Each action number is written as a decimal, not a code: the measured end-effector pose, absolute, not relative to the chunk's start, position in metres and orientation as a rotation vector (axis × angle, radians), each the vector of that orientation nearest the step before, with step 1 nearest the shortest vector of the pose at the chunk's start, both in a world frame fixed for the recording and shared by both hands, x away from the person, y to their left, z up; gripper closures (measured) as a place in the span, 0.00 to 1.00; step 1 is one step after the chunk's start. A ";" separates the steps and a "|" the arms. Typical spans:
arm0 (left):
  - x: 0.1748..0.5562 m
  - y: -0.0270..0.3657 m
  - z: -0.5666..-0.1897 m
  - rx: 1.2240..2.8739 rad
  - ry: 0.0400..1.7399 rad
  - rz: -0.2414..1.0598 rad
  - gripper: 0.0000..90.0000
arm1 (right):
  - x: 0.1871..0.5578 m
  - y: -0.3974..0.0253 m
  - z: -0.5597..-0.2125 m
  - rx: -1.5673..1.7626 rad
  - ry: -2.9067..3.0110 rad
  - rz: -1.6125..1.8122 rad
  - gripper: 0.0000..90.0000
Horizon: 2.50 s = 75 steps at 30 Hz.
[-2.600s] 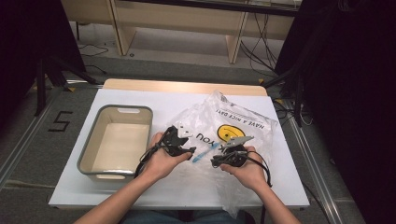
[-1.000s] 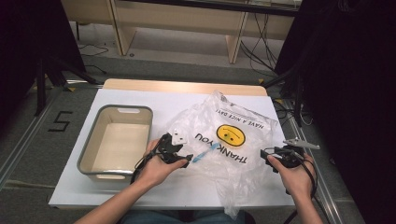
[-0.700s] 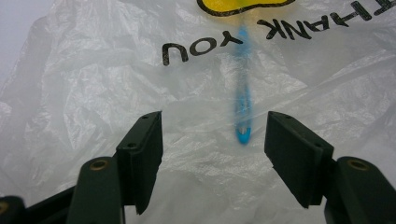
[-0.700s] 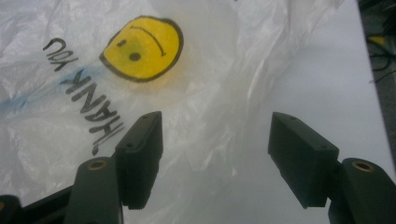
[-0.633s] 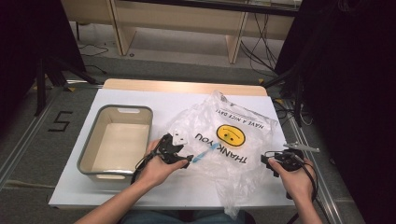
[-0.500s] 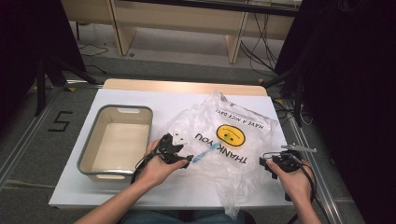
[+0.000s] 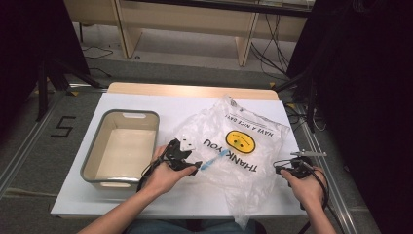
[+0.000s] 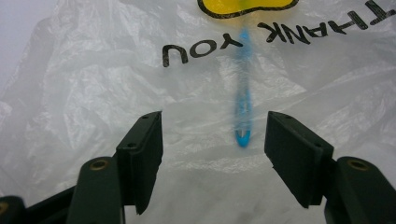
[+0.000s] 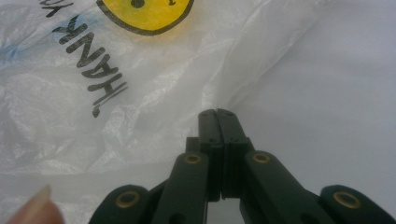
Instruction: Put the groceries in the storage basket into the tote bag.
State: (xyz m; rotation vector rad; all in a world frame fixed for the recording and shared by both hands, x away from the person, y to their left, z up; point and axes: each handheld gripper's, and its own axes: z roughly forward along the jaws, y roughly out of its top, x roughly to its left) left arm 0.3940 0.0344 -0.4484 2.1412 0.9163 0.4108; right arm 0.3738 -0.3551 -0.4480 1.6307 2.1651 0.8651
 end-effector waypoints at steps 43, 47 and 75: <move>0.395 0.030 -0.472 2.386 1.112 0.274 0.72 | 0.362 -0.339 -0.428 1.481 2.198 0.998 0.49; 0.394 0.029 -0.471 2.403 1.112 0.263 0.84 | 0.349 -0.333 -0.438 1.441 2.349 0.941 0.69; 0.357 0.014 -0.454 2.272 0.896 0.331 0.52 | 0.363 -0.354 -0.451 1.372 2.243 0.807 0.83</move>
